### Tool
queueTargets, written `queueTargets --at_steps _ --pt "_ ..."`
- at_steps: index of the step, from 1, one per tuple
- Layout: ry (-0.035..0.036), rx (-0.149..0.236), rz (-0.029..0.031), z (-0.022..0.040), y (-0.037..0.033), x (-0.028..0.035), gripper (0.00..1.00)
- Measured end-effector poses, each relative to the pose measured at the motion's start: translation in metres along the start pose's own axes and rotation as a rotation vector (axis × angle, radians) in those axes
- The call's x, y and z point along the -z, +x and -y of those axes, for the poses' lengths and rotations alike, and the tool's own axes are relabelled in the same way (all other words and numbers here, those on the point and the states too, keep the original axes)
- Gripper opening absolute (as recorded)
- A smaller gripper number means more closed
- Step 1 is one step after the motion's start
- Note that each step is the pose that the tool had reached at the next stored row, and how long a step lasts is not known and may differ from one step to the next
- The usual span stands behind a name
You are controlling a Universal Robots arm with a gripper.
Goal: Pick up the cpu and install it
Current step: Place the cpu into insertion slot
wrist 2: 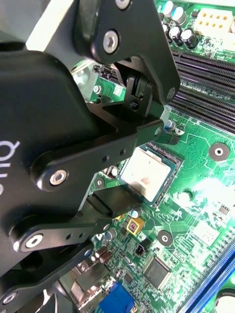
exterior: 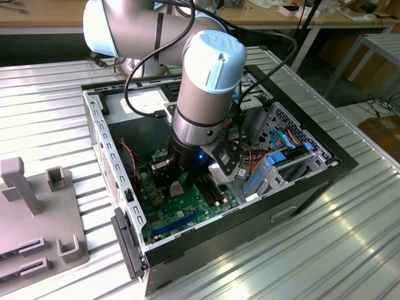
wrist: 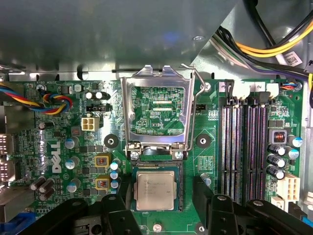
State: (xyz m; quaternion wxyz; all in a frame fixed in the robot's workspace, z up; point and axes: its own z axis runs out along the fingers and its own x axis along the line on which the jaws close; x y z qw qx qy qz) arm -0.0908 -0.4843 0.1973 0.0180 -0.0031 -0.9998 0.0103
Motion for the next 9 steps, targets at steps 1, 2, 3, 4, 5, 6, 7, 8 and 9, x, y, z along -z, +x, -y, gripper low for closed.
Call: queueTargets --at_steps 1,2,3,4,5,6,7,8,9 --pt "0.0000 0.000 0.0000 0.0000 0.0001 0.0000 0.61" --pt "0.0000 0.000 0.0001 0.0000 0.0001 -0.0001 0.61" --pt "0.0000 0.000 0.0001 0.0000 0.0002 -0.0001 0.61" --pt "0.0000 0.000 0.0000 0.0000 0.0003 -0.0002 0.61" --pt "-0.0001 0.000 0.0001 0.0000 0.0003 -0.0002 0.61" --pt "-0.0003 0.000 0.0002 0.0003 0.0004 -0.0003 0.61" --pt "-0.0003 0.000 0.0001 0.0010 0.0004 -0.0003 0.61" --pt "0.0000 0.000 0.0000 0.0022 0.0004 -0.0002 0.61" --pt "0.0000 0.000 0.0000 0.0028 0.0005 -0.0002 0.61"
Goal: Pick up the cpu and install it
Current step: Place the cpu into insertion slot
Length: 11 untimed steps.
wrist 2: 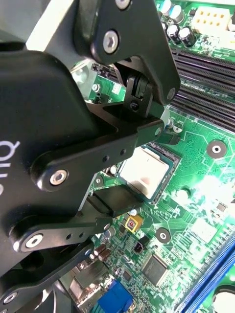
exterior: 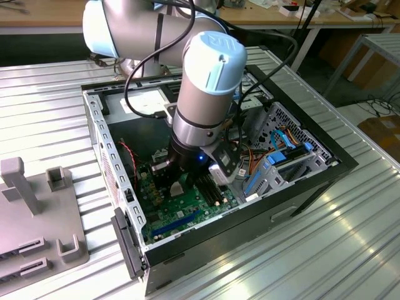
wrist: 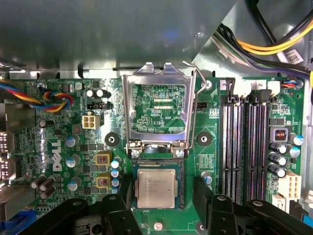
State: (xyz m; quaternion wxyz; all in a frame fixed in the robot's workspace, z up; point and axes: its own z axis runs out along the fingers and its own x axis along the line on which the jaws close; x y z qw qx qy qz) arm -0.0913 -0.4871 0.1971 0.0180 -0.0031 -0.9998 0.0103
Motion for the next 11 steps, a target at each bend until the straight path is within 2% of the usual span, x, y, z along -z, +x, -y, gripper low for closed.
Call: queueTargets --at_steps 9,11 --pt "0.0000 0.000 0.0000 0.0061 0.0001 0.0000 0.61" --pt "-0.0002 -0.001 0.0001 0.0057 0.0006 0.0000 0.61"
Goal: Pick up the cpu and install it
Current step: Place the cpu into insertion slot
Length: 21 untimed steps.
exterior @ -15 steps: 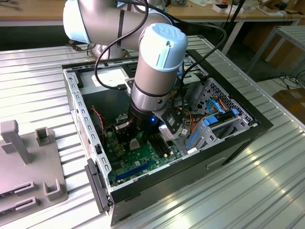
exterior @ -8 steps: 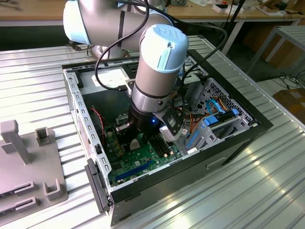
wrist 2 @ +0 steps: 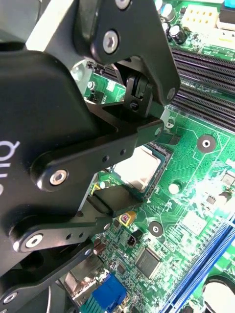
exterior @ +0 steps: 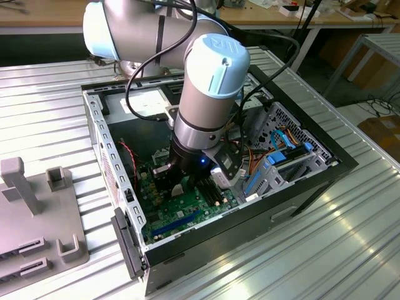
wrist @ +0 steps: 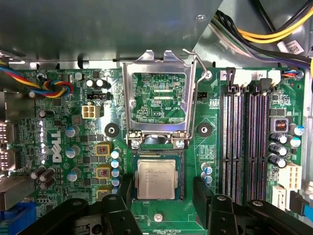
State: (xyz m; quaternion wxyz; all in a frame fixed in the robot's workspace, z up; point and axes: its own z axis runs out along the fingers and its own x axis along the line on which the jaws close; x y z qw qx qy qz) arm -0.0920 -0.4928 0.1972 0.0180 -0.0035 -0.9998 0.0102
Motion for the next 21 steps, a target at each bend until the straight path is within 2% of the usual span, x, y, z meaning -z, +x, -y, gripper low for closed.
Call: queueTargets --at_steps 4,11,12,13,21 --pt "0.0003 -0.010 -0.0002 -0.0056 0.0003 0.0001 0.61" --pt "0.0026 -0.015 -0.0004 -0.0058 0.0005 0.0002 0.61" --pt "0.0032 -0.015 -0.0005 -0.0058 0.0007 0.0003 0.59" --pt "0.0029 -0.015 -0.0005 -0.0058 0.0006 0.0003 0.51" --pt "0.0027 -0.016 -0.0004 -0.0058 0.0005 0.0012 0.51"
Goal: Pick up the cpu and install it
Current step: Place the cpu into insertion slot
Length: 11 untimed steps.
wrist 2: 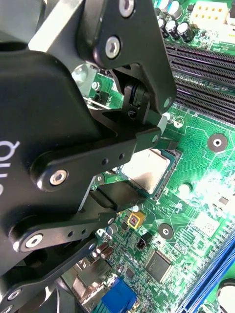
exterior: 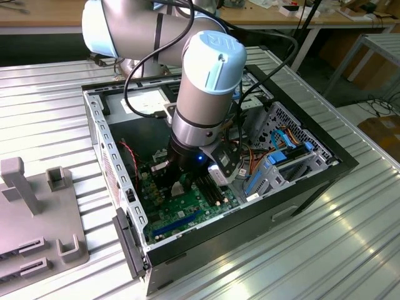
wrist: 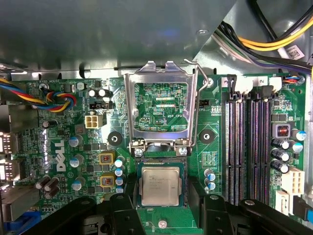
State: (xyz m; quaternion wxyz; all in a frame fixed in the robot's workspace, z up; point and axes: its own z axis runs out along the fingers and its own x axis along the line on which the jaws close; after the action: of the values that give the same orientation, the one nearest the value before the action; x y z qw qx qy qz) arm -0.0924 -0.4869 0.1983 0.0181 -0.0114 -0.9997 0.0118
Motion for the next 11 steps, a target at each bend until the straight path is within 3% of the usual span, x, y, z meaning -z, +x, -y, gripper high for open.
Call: queueTargets --at_steps 3,11 --pt "-0.0001 0.000 0.0002 0.0001 0.0001 0.0045 0.51" --pt "-0.0001 0.000 0.0000 0.0001 0.0004 0.0043 0.51"
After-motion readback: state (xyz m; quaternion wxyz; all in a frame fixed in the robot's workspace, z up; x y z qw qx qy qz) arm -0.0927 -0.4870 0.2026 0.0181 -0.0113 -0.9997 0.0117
